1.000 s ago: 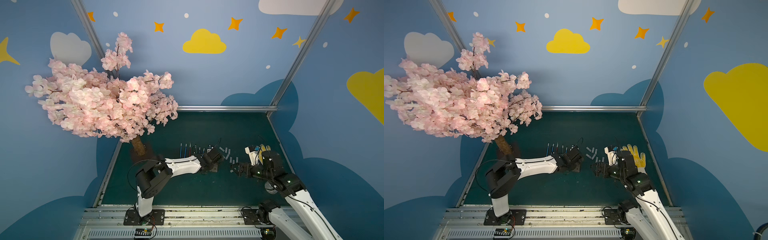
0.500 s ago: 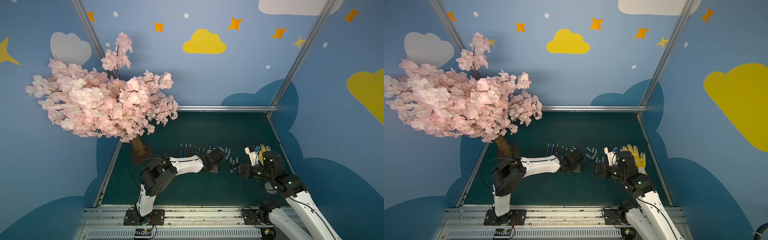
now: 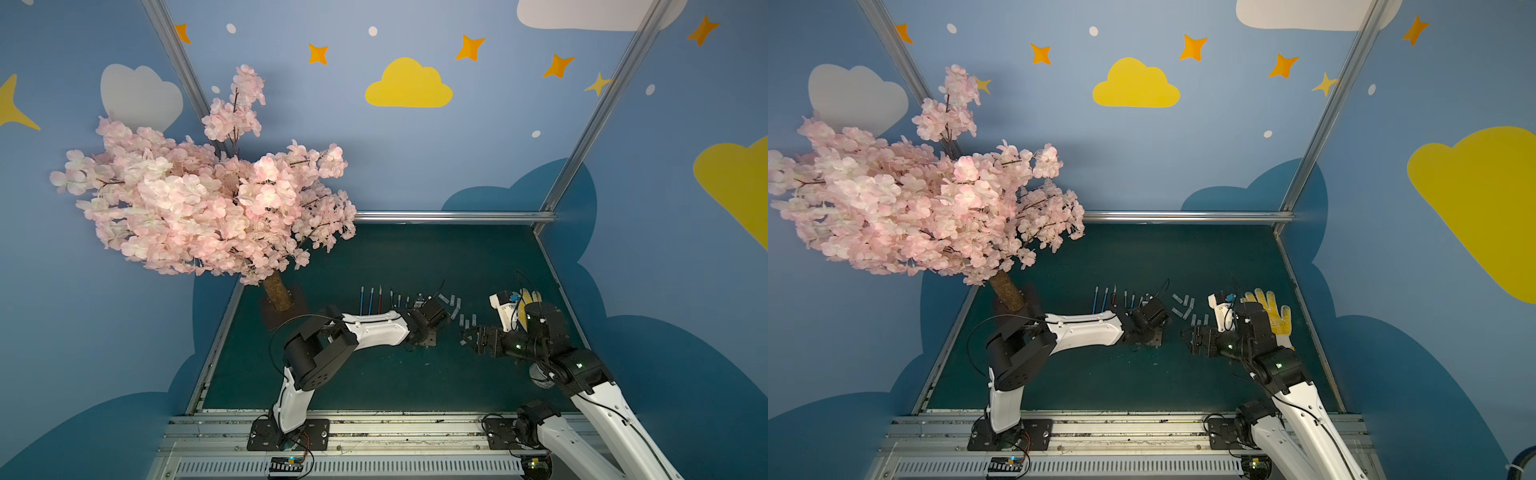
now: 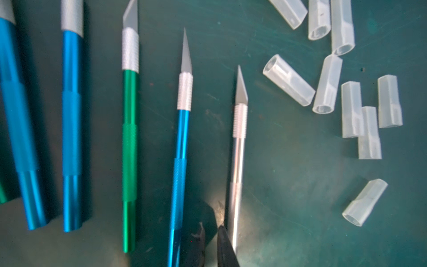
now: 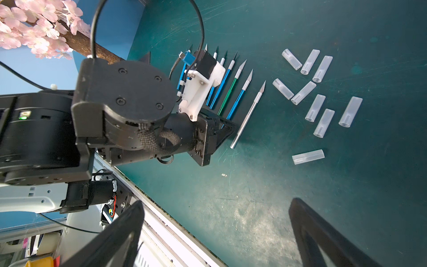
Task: Remove protective caps from carving knives
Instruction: Place the carving knife at the center of the board, then reset both arms
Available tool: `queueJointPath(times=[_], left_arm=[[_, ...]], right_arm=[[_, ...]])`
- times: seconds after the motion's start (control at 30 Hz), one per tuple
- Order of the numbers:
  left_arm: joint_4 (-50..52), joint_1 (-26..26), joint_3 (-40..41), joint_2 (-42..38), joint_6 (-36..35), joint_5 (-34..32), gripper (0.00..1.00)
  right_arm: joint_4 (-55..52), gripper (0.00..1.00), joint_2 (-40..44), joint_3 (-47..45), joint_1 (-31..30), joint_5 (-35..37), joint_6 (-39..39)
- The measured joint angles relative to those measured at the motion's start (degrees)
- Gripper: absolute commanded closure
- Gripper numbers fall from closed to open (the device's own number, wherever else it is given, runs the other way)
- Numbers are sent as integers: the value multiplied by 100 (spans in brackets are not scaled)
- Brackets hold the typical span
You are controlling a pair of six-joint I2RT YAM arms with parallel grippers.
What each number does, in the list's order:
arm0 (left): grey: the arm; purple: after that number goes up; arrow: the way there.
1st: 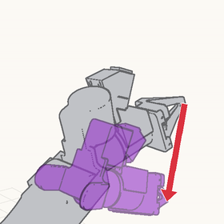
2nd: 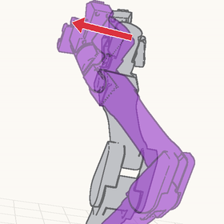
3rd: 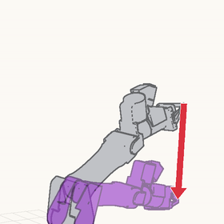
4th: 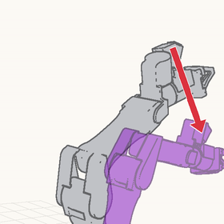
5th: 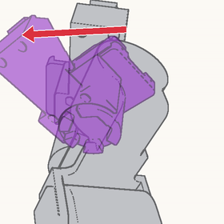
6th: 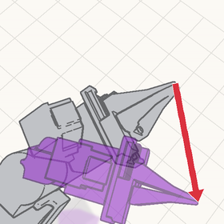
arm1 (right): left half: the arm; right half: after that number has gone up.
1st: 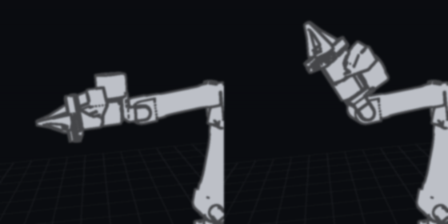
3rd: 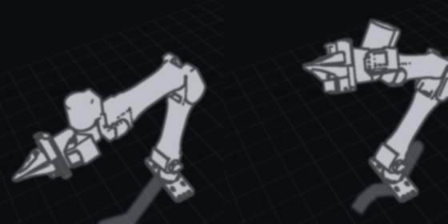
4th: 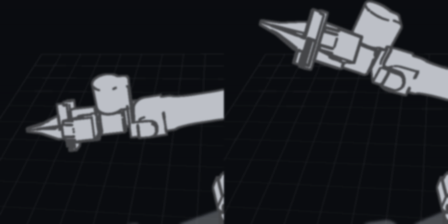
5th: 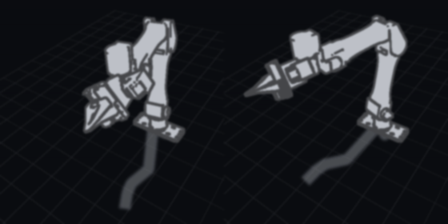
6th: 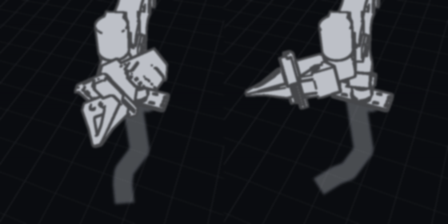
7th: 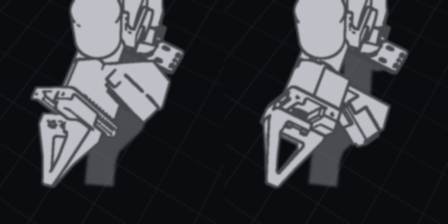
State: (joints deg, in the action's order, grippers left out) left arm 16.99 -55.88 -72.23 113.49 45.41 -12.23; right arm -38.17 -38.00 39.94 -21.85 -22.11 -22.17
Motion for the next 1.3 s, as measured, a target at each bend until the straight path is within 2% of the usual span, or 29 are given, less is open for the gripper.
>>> queueJointPath(times=[0.5,0.9,0.97,1.07,1.13,1.2,1.23,1.3], left_arm=[[-251,0,149,-109,-48,125,80],[-439,-2,520,-1187,-431,129,72],[-463,-2,579,-1353,-516,127,66],[-501,-2,719,-1628,-640,118,49],[-533,-4,861,-1840,-713,74,25],[-551,0,1016,-2061,-761,-2,6],[-564,0,1093,-2175,-798,-55,1],[-599,11,1239,-2402,-883,-181,0]], right_arm=[[0,2,-55,0,0,4,0],[0,2,-66,0,0,20,7],[-2,2,-70,2,0,17,13],[0,2,-79,2,-2,20,13],[2,2,-101,2,0,42,9],[22,2,-120,2,0,85,4],[48,2,-142,2,0,133,-4],[85,2,-197,13,0,225,-7]])
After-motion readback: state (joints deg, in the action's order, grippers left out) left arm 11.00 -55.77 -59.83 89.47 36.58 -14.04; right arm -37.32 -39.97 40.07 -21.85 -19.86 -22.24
